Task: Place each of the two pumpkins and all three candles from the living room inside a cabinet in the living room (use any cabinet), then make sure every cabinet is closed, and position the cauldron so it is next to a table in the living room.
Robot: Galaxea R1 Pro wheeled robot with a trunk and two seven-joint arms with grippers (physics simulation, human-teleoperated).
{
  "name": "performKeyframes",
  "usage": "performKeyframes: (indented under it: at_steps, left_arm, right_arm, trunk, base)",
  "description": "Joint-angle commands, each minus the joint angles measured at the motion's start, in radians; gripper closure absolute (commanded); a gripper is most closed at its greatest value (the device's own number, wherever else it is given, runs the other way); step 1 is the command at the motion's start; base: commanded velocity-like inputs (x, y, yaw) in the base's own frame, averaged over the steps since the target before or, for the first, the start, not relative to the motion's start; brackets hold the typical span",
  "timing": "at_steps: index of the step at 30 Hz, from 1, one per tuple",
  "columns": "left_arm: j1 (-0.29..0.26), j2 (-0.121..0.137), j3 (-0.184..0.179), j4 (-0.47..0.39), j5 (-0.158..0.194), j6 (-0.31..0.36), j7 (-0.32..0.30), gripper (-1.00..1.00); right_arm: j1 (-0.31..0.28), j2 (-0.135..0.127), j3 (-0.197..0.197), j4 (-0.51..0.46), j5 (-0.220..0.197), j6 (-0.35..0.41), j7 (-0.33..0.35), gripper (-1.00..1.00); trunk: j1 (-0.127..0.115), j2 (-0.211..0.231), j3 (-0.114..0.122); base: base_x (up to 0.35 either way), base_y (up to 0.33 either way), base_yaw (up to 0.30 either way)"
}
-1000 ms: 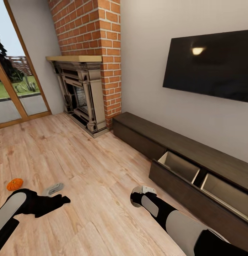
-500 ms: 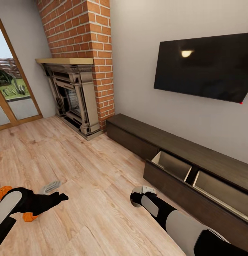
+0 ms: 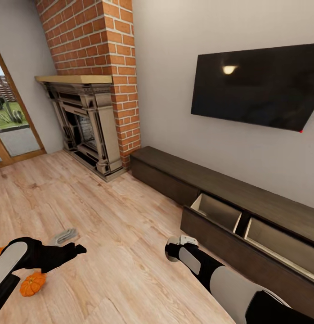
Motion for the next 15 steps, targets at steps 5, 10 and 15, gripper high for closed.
performKeyframes:
  at_steps: [5, 10, 15]
  left_arm:
    - [-0.001, 0.001, -0.001, -0.001, 0.009, 0.000, 0.010, -1.00]
    - [0.000, 0.001, -0.002, -0.001, 0.009, 0.000, 0.009, -1.00]
    - [0.000, 0.001, -0.001, -0.001, 0.010, 0.000, 0.009, -1.00]
  right_arm:
    - [-0.001, 0.000, 0.007, -0.001, -0.006, 0.002, -0.005, 1.00]
    - [-0.001, 0.000, 0.007, 0.000, -0.007, 0.002, -0.005, 1.00]
    - [-0.001, 0.000, 0.007, 0.000, -0.007, 0.002, -0.005, 1.00]
  trunk:
    - [0.000, -0.001, 0.006]
    - [0.000, -0.001, 0.012]
    - [0.000, -0.001, 0.019]
  base:
    - [0.060, 0.056, -0.191]
    - [0.005, 0.005, -0.193]
    - [0.001, 0.000, -0.193]
